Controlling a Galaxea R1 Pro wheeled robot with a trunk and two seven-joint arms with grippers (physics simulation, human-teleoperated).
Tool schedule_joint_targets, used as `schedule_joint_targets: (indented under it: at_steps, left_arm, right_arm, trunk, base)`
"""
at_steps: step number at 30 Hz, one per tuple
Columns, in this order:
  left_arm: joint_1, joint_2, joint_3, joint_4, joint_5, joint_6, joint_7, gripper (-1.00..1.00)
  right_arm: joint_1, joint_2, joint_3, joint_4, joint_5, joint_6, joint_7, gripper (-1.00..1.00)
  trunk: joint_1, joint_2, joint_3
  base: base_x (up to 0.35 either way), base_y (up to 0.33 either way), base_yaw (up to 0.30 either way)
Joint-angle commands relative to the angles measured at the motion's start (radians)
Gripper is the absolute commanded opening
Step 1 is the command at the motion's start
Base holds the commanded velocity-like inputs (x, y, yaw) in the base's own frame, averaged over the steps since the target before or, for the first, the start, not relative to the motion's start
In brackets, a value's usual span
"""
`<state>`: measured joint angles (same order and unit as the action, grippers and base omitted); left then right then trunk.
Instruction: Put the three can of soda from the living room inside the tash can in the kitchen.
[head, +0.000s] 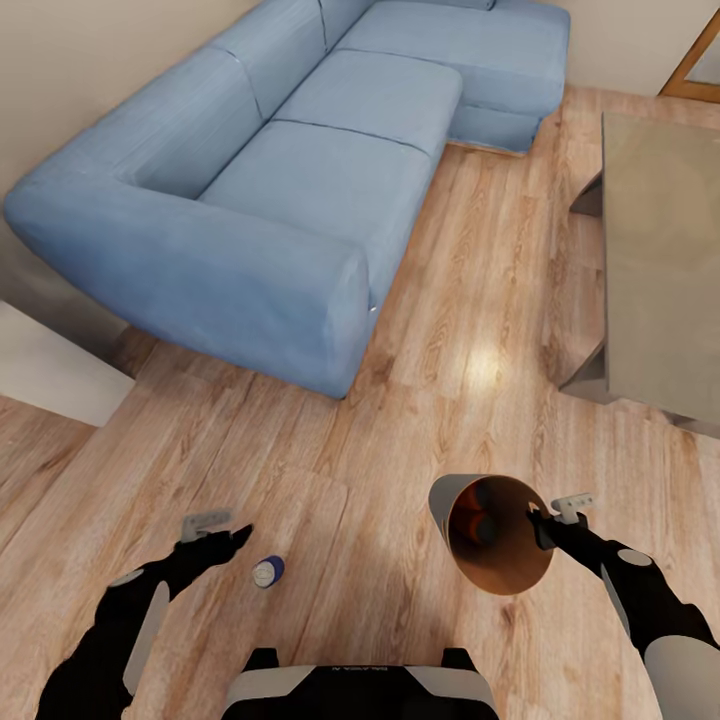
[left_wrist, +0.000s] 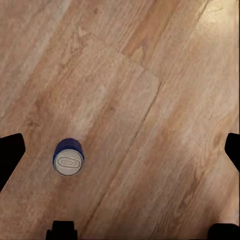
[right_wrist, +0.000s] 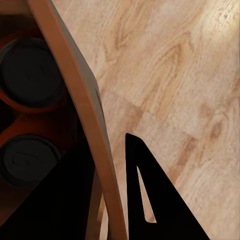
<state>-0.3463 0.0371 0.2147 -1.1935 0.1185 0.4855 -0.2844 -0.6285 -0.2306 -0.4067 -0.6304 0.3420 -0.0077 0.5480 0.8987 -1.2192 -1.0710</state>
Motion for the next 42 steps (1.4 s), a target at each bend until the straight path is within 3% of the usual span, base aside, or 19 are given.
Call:
schedule_joint_targets:
  at_steps: [1,6,7,8,9,10,14,15,17,19,22,27,33,37,42]
  left_arm:
    - [-0.008,-0.007,-0.003,0.004,-0.002,0.007,0.004,1.00]
    - [-0.047,-0.026,-0.014,0.020,-0.004,0.031,0.019,1.00]
    - [-0.052,-0.027,-0.015,0.022,-0.004,0.033,0.020,1.00]
    - [-0.056,-0.028,-0.016,0.024,-0.004,0.035,0.021,1.00]
    - [-0.056,-0.028,-0.017,0.025,-0.004,0.036,0.021,1.00]
    - [-0.057,-0.029,-0.017,0.025,-0.004,0.037,0.022,1.00]
    - [-0.058,-0.027,-0.017,0.025,-0.004,0.037,0.022,1.00]
    - [-0.058,-0.026,-0.018,0.025,-0.003,0.038,0.021,1.00]
    - [-0.059,-0.024,-0.018,0.025,-0.003,0.038,0.019,1.00]
    - [-0.059,-0.023,-0.018,0.025,-0.003,0.038,0.017,1.00]
    - [-0.059,-0.021,-0.018,0.025,-0.003,0.039,0.014,1.00]
    - [-0.060,-0.021,-0.018,0.029,-0.005,0.039,0.015,1.00]
    - [-0.062,-0.020,-0.019,0.031,-0.006,0.056,0.018,1.00]
    - [-0.080,-0.020,-0.020,0.033,-0.006,0.132,0.022,1.00]
    - [-0.090,-0.020,-0.020,0.034,-0.006,0.163,0.046,1.00]
  right_arm:
    - [0.000,-0.001,0.000,-0.001,-0.008,0.002,0.010,-1.00]
    - [-0.005,0.001,0.001,-0.041,-0.006,0.042,0.011,-1.00]
    - [-0.008,0.000,0.002,-0.091,-0.006,0.132,0.012,-1.00]
    - [-0.010,-0.002,0.006,-0.219,-0.008,0.338,0.021,-1.00]
    - [-0.011,-0.003,0.008,-0.273,-0.009,0.408,0.029,-1.00]
    - [-0.013,-0.005,0.013,-0.391,-0.009,0.532,0.053,-1.00]
    - [-0.042,-0.018,0.034,-0.595,-0.006,0.713,0.107,-1.00]
    - [-0.073,-0.028,0.059,-0.662,0.000,0.795,0.125,-1.00]
    - [-0.109,-0.042,0.093,-0.707,0.004,0.883,0.138,-1.00]
    - [-0.170,-0.087,0.152,-0.756,0.006,1.006,0.158,-1.00]
    - [-0.203,-0.132,0.179,-0.776,0.006,1.055,0.175,-1.00]
    - [-0.265,-0.169,0.196,-0.787,0.010,1.055,0.186,-1.00]
    - [-0.288,-0.182,0.200,-0.790,0.012,1.055,0.188,-1.00]
    - [-0.291,-0.183,0.200,-0.789,0.012,1.055,0.188,-1.00]
    - [-0.292,-0.184,0.201,-0.788,0.012,1.055,0.187,-1.00]
  trunk:
    - [0.004,-0.007,-0.003]
    - [0.023,-0.042,-0.021]
    - [0.027,-0.049,-0.024]
    - [0.031,-0.056,-0.028]
    - [0.035,-0.063,-0.032]
    - [0.038,-0.070,-0.036]
    - [0.054,-0.098,-0.053]
    - [0.058,-0.105,-0.057]
    - [0.065,-0.119,-0.065]
    - [0.073,-0.133,-0.074]
    - [0.084,-0.154,-0.087]
    - [0.104,-0.189,-0.108]
    - [0.127,-0.231,-0.134]
    - [0.142,-0.259,-0.151]
    - [0.161,-0.294,-0.173]
  base:
    - [0.000,0.000,0.000]
    - [0.000,0.000,0.000]
    - [0.000,0.000,0.000]
    - [0.000,0.000,0.000]
    - [0.000,0.000,0.000]
    - [0.000,0.000,0.000]
    - [0.000,0.000,0.000]
    - [0.000,0.000,0.000]
    - [0.000,0.000,0.000]
    - [0.000,0.000,0.000]
    - [0.000,0.000,0.000]
    - [0.000,0.000,0.000]
    - [0.000,0.000,0.000]
    - [0.000,0.000,0.000]
    - [0.000,0.000,0.000]
